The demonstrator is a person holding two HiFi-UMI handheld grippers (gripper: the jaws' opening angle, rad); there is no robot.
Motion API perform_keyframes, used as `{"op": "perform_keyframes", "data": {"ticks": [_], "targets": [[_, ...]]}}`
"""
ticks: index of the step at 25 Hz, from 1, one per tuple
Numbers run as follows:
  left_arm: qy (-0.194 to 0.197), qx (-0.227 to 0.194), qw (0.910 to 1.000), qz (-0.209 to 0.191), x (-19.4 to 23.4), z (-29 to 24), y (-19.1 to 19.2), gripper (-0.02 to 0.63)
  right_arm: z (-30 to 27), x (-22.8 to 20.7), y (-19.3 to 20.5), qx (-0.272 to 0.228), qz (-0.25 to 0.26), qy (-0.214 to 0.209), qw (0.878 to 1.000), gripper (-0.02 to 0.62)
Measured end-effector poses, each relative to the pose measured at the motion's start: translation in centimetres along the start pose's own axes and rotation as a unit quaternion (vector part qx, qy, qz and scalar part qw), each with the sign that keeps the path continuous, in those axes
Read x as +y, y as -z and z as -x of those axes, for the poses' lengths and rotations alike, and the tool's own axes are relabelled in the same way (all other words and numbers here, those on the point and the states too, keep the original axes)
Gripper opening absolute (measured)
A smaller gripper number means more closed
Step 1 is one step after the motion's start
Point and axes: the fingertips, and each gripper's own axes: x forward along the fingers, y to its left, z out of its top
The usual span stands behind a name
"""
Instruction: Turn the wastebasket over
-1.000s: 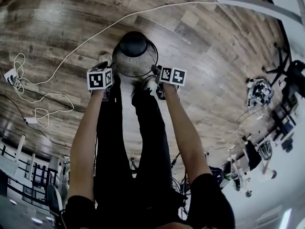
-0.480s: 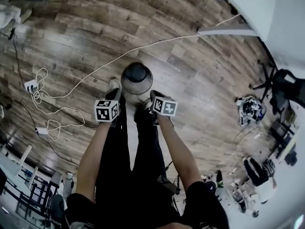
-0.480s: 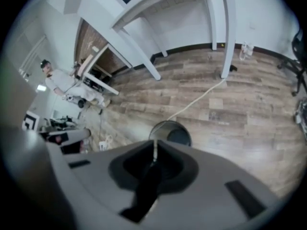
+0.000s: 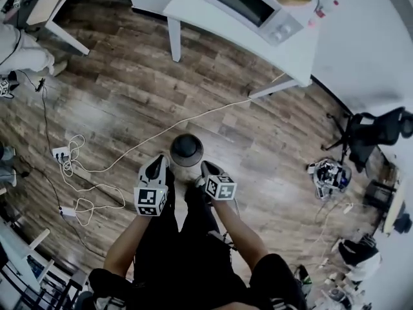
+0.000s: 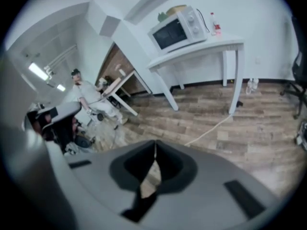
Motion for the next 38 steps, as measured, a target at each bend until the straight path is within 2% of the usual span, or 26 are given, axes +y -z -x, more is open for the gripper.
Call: {"op": "perform_keyframes", "data": {"ticks": [7,12,20,24,38], "targets": [[0.028,-0.062,0.9975,-0.019,-3.6,5.9,-7.9,0.035,8.2,5.2,-6.4,-0.088,0.034,-0.022,0.995,0.032],[0.041,-0.096,0.9941,-0.029,-6.3,10.7,-10.6,0.035,14.4,9.4,-8.4,-0.15,0.048,-0.045,0.986,0.032],[0.03,-0.183,0.9821,-0.036,-8.7,15.6,-15.4,0.035,22.3,15.1,-11.4,-0.257,0.138,-0.053,0.955,0.032],[0.018,-0.18,0.9828,-0.036,-9.1,16.1,-14.8,0.035,23.9,16.0,-10.8,-0.27,0.147,-0.055,0.95,0.032],[0.015,-0.187,0.9811,-0.048,-10.7,17.0,-14.1,0.035,24.6,16.2,-9.5,-0.266,0.144,-0.073,0.95,0.032]]}}
